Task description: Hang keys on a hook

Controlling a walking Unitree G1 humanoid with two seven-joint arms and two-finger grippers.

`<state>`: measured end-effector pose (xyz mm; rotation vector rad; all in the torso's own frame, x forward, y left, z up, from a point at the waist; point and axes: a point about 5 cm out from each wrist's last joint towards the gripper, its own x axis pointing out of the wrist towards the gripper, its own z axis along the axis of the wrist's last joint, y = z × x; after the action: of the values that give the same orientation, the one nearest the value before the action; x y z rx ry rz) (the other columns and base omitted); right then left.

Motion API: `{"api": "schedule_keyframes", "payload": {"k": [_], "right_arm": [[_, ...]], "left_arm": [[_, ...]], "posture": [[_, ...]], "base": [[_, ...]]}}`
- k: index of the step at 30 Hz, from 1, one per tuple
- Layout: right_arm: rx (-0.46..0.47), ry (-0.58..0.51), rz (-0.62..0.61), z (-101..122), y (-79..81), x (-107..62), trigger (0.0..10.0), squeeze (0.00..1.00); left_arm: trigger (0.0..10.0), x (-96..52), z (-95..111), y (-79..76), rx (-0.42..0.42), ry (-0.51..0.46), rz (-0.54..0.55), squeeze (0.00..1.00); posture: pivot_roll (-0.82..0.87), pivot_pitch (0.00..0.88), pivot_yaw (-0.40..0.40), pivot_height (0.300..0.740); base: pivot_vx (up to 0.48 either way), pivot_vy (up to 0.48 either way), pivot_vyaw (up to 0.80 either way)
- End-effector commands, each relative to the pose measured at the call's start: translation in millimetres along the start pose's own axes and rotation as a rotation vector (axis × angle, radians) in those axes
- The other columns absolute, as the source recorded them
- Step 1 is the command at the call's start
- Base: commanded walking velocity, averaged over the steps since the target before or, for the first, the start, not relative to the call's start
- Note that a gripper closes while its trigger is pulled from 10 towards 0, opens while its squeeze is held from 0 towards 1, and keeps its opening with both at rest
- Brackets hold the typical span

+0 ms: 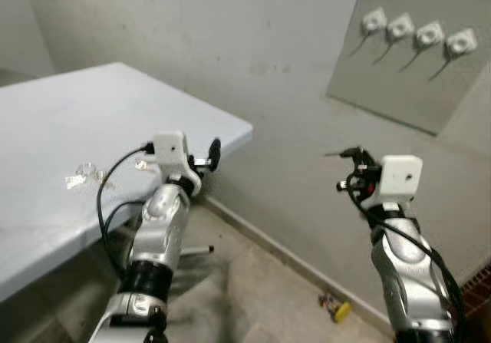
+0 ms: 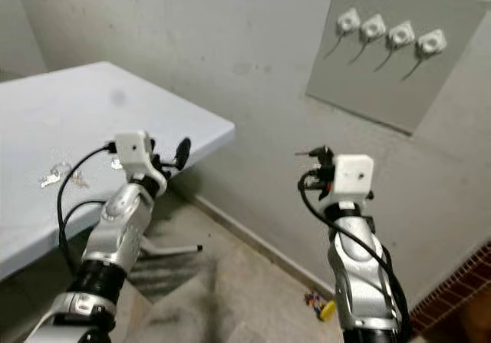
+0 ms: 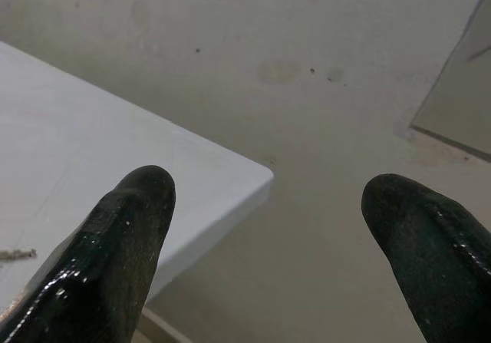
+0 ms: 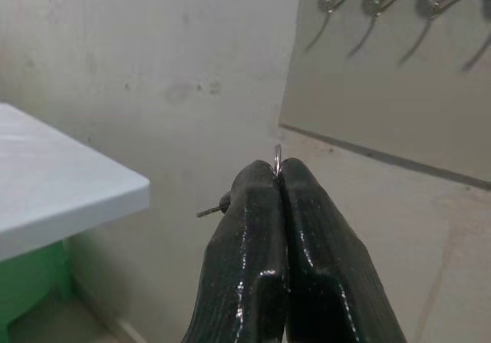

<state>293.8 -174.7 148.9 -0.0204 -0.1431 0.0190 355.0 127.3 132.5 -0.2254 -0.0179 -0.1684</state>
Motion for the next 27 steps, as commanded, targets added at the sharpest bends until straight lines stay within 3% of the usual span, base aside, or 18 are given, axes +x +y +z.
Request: {"api": "schedule_keyframes", "payload": {"k": [1,7,16,27], "right_arm": [[-0.004,-0.009,-0.007,4,-4.1,-0.2,10.0,0.00],[-0.019,0.006,-0.017,2,-9.8,-7.8,10.0,0.00],[-0.020,0.018,-0.033,1,-17.6,-11.9,10.0,0.00],[-0.010,0.010,-0.028,3,-12.4,-12.9,10.0,0.00]], "left_arm": [[10.0,2.4,3,-3.7,-0.005,-0.005,-0.012,0.00],[10.0,1.4,0,-6.2,-0.022,0.006,-0.005,0.00],[10.0,0.5,-1,-5.7,-0.033,-0.004,0.022,0.00],[10.0,0.5,0,-3.8,0.001,0.000,0.007,0.00]], "posture": [[-0.04,0.000,-0.072,0.740],[-0.06,0.000,-0.078,0.740],[-0.06,0.000,-0.092,0.740],[-0.07,0.000,-0.074,0.740]], "base": [[0.349,0.000,0.00],[0.453,0.000,0.00],[0.000,0.000,0.00],[0.000,0.000,0.00]]}}
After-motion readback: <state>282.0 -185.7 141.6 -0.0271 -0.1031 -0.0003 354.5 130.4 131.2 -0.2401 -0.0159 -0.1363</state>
